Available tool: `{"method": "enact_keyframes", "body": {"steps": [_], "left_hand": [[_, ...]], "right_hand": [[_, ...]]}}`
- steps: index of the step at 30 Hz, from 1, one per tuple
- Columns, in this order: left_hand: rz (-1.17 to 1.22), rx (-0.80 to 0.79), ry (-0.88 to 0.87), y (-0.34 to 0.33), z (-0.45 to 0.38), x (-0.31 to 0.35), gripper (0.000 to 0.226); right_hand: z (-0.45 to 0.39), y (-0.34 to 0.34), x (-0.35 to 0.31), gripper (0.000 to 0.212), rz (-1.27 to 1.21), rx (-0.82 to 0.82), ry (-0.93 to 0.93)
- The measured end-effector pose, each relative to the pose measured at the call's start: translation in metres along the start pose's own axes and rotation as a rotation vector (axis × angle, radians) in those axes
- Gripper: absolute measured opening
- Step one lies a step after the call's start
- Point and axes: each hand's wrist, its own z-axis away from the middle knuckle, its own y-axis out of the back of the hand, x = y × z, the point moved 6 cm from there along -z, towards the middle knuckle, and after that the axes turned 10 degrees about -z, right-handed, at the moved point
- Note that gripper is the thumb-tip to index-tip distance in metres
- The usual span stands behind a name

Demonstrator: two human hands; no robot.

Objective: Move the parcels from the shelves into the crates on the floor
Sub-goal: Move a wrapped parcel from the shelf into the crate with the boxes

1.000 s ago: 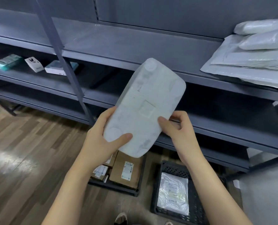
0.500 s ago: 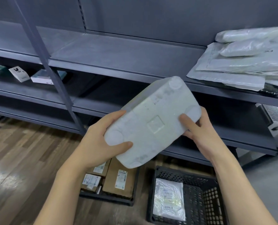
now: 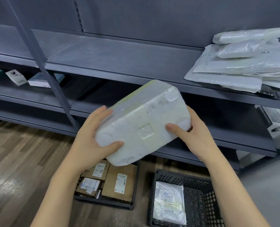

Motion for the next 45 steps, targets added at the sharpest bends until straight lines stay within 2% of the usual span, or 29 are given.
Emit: {"method": "enact_keyframes", "body": {"steps": [4,8,11,16,21,24,26,28,31,33,36,40,42,45], "left_hand": [[0.332,0.142,0.252,-0.012,0.005,-0.018,0.104],[0.326,0.079,0.296,-0.025,0.006,-0.025,0.093],[0.262,0.023,0.262,-0.027,0.007,-0.025,0.077],[0.03,0.114,0.133,-0.018,0.009,-0.008,0.068],[-0.115,0.193,-0.073,-0.009,0.013,0.001,0.063],[-0.077,0.219,-0.09,-0.005,0.012,0.003,0.06],[0.0,0.209,-0.063,-0.002,0.013,-0.001,0.065],[0.115,0.211,0.023,0.0,0.013,-0.003,0.075],[0.442,0.369,0.196,0.006,0.011,-0.006,0.084],[0.55,0.459,0.283,0.011,0.008,-0.007,0.086],[0.584,0.415,0.347,0.009,0.003,-0.015,0.092],[0.464,0.261,0.337,0.003,0.002,-0.018,0.07],[0.433,0.266,0.341,0.003,0.004,-0.018,0.068],[0.36,0.337,0.312,0.01,0.006,-0.011,0.079]], "right_hand": [[0.002,-0.002,-0.004,0.071,-0.007,0.066,0.084],[0.002,-0.006,-0.005,0.074,-0.008,0.09,0.119],[0.002,-0.009,-0.006,0.066,0.004,0.04,0.115],[0.003,-0.01,0.002,0.063,0.013,-0.063,-0.022],[-0.004,-0.01,0.003,0.085,0.004,-0.055,-0.087],[-0.006,-0.013,-0.001,0.074,0.015,-0.1,-0.068],[-0.003,-0.017,-0.003,0.068,-0.016,-0.115,-0.06],[0.0,-0.02,-0.005,0.071,-0.062,-0.106,-0.036],[0.004,-0.025,-0.008,0.075,-0.115,-0.105,0.008],[0.005,-0.027,-0.011,0.078,-0.116,-0.107,0.042],[0.005,-0.028,-0.016,0.084,-0.107,-0.118,0.083],[0.003,-0.029,-0.021,0.085,-0.039,-0.151,0.134],[0.004,-0.029,-0.018,0.087,-0.014,-0.17,0.139],[0.004,-0.026,-0.012,0.089,0.024,-0.155,0.13]]}}
